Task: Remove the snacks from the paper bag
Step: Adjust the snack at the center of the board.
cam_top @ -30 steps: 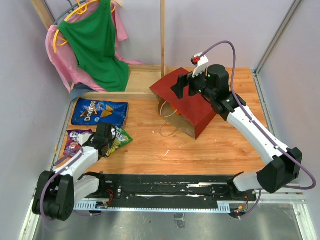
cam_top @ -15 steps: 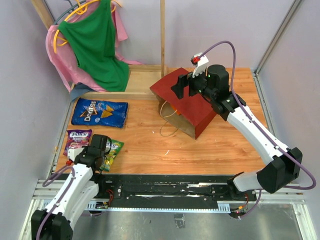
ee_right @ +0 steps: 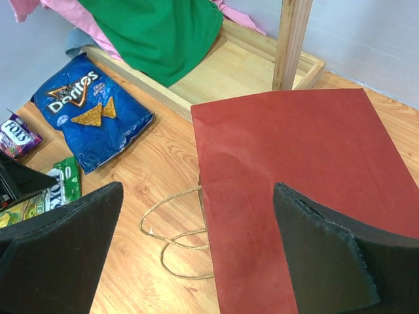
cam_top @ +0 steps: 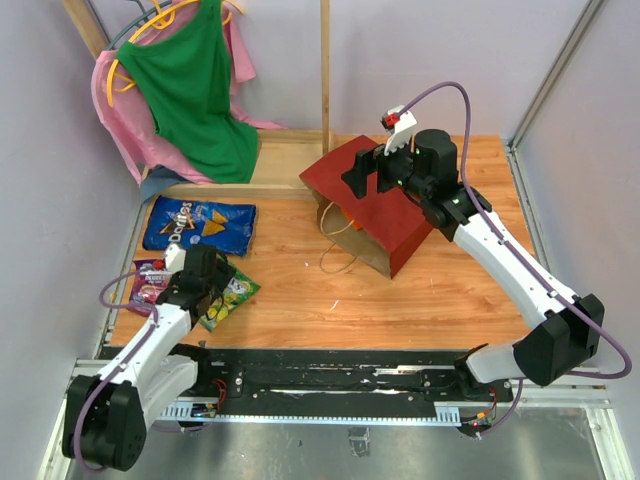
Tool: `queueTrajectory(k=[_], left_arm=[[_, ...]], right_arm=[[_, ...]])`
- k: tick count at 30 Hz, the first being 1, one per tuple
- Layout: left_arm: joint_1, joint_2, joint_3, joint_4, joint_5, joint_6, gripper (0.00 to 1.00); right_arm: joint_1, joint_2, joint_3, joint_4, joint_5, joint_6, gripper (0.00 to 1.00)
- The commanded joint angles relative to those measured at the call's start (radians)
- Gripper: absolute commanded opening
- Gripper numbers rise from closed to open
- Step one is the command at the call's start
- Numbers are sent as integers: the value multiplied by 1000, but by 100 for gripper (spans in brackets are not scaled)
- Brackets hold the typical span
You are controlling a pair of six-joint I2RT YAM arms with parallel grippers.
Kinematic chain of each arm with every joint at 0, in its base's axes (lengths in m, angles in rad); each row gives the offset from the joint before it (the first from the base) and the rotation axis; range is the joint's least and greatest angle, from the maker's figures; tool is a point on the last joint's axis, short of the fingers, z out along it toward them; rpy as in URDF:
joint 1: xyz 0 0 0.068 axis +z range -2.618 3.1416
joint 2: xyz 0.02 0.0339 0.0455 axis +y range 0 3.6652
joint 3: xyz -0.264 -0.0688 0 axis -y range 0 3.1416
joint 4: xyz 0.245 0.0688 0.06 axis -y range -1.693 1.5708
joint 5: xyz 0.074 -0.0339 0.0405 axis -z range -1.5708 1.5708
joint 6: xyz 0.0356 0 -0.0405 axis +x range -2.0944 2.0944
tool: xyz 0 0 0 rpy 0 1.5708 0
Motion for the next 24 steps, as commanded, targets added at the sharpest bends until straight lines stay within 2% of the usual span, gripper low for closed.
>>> queueTrajectory(k=[1,6,9,12,19,24], left_arm=[[5,22,36,171,199,273,69],[5,-38,36,184,265,362,76],[6,-95,29,213,363,418,81],[6,-122,1,258,425,407,87],[5,34,-39,383,575,411,87],[5,136,-36,422,561,420,87]], right_arm=[[12,5,2,36,-18,9,99],[12,6,3,37,-19,9,99],[11,6,4,38,-20,11,98],[12,8,2,41,-25,14,99],[12,4,2,40,-27,16,99],[12,2,-1,39,-23,11,99]])
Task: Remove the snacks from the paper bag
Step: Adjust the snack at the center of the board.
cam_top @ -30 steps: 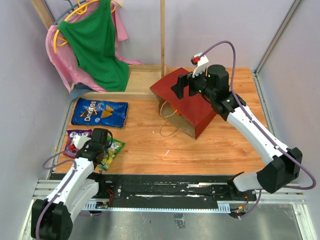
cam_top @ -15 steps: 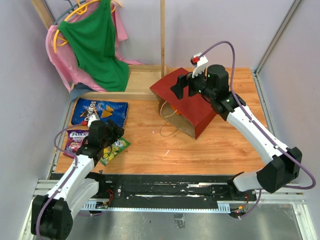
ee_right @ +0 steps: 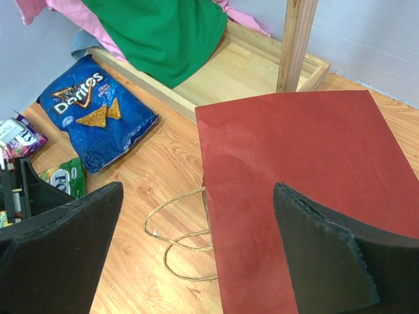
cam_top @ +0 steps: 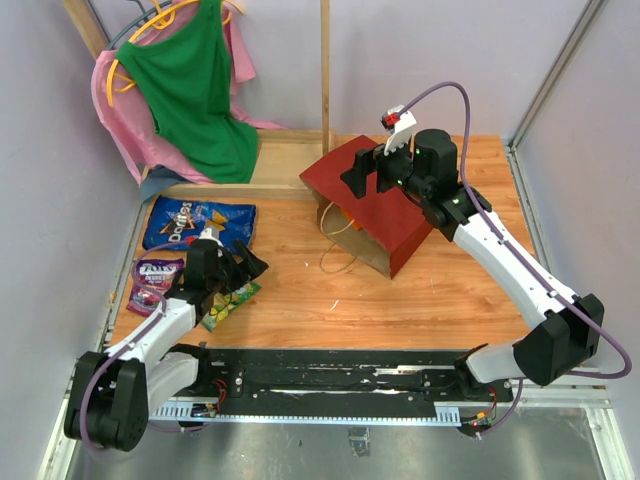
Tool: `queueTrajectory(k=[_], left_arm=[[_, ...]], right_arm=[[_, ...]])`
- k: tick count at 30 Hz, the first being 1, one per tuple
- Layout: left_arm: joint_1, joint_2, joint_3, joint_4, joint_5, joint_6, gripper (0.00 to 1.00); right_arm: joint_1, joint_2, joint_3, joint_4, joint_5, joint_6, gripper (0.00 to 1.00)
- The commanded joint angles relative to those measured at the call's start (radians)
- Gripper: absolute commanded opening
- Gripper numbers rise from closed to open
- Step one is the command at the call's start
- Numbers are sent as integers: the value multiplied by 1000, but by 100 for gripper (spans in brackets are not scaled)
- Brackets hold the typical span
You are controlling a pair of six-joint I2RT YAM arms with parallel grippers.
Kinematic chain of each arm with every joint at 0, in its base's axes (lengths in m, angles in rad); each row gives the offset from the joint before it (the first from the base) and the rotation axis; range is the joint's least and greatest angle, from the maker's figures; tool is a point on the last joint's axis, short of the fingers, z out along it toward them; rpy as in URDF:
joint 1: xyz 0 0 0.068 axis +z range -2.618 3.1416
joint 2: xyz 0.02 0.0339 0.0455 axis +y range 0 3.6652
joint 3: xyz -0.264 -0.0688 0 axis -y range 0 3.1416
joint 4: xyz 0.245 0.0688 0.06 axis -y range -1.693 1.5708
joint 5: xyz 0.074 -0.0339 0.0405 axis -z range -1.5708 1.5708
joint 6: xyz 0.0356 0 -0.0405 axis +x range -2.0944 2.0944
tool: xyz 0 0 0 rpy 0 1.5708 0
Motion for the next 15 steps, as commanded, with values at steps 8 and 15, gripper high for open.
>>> queueTrajectory(k=[8,15], left_arm=[[5,56,55,-115,-318,-34,87],[5,31,45,-146,-497,-49,89]], right_arm=[[11,6,1,32,-6,1,99],[12,11,5,32,-12,5,99]])
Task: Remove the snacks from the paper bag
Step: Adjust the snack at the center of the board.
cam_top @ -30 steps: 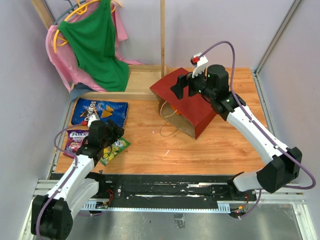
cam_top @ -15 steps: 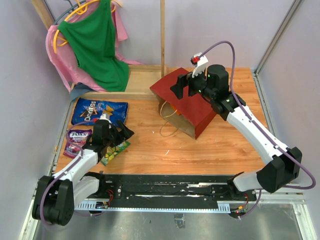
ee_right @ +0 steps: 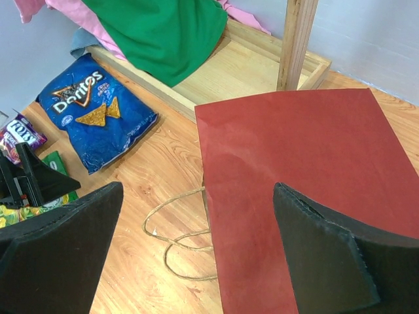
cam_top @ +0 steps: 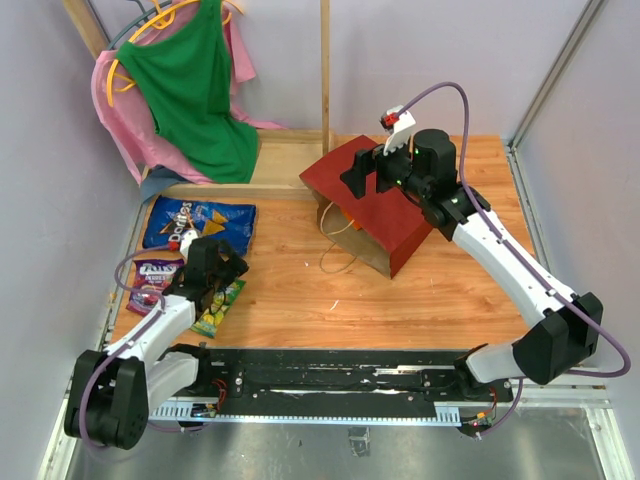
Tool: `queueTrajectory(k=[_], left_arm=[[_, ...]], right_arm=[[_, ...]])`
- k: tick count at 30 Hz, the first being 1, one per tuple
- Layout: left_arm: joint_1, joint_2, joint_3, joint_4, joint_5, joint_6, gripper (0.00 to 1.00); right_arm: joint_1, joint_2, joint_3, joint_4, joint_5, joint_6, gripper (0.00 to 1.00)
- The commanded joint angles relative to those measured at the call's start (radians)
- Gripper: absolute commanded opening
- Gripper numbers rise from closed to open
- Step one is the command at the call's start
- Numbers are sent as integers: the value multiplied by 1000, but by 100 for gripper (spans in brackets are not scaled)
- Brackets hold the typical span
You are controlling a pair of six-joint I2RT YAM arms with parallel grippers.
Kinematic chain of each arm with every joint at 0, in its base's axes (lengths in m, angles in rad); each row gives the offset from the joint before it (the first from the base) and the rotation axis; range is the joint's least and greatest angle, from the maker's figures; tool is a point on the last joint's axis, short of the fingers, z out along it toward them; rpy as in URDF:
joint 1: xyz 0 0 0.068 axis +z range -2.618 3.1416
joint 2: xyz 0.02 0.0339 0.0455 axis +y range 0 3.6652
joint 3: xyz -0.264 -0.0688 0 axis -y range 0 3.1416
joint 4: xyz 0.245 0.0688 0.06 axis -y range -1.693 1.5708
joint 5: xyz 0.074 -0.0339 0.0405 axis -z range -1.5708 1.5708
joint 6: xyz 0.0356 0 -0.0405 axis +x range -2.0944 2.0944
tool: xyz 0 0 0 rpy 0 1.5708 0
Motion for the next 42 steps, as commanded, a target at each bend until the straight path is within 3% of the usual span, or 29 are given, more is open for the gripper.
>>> queueTrajectory(k=[1,9,13,18,27,32,36,42], left_arm=[[5,-5,12,-40,-187,-10,90],[5,98,77,-3,-241,55,90],[5,85,108,24,-140,116,90],[4,-41,102,26,-44,164,89],[4,-258,87,-274,-330,-27,88],[5,-248,46,-318,-280,-249,88],[4,-149,30,-285,-205,-296,87],[5,-29,27,-257,-228,-306,87]], right_arm=[[12,6,4,32,-11,2,99],[12,3,2,30,-9,-1,99],[12,0,2,28,-1,-8,99],[11,6,3,28,-3,-8,99],[12,11,4,35,-19,5,99],[12,3,3,36,-23,9,99],[12,-4,-1,36,-20,8,99],[11,-5,-2,35,-14,3,99]])
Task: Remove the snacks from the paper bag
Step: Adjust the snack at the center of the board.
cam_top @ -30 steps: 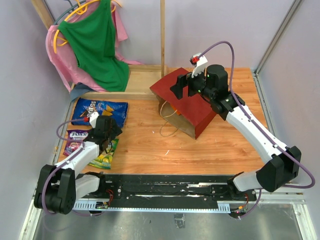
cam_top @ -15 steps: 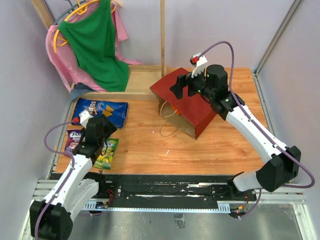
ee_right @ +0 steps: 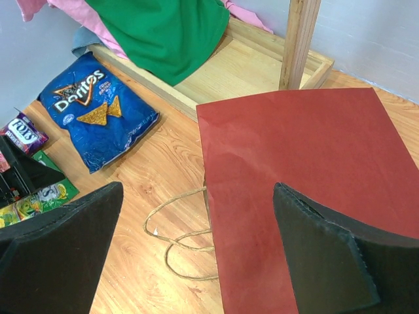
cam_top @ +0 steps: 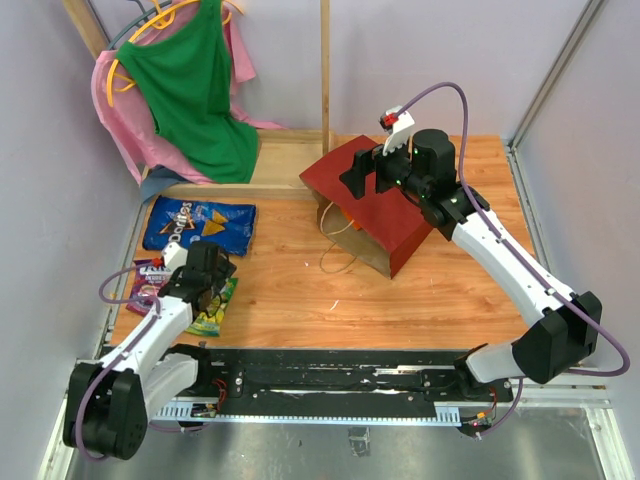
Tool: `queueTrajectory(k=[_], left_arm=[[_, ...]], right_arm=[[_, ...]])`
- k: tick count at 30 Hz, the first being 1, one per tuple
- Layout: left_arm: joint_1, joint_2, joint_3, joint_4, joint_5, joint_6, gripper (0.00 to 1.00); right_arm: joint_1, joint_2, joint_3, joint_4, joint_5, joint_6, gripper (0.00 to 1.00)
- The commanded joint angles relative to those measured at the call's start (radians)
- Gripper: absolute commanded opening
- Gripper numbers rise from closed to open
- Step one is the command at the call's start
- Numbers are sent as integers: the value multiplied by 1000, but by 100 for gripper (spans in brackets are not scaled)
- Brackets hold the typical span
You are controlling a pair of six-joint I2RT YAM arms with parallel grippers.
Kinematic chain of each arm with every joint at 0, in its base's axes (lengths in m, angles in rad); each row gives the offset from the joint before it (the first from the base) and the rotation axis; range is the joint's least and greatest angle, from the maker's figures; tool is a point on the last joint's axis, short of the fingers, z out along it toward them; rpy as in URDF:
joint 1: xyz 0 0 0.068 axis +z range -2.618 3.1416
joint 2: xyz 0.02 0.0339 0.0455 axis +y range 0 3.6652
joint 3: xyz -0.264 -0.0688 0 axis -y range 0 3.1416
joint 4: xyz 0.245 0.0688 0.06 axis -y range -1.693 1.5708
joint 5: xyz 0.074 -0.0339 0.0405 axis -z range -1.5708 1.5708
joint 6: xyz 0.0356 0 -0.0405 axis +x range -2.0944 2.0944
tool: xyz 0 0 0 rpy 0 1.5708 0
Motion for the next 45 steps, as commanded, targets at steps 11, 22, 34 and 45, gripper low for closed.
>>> queueTrajectory(k=[11,22,34,45], left_arm=[[4,162,-14,84,-135,-26,87],[4,322,4,242,-47,80,86],[3,326,82,320,65,261,87],[-1,-4,66,518,486,427,99]], right_arm=[[12,-7,0,33,-1,-6,99],[12,-4,5,29,6,-14,99],[12,6,12,25,9,-18,99],[12,33,41,-7,11,-21,99]])
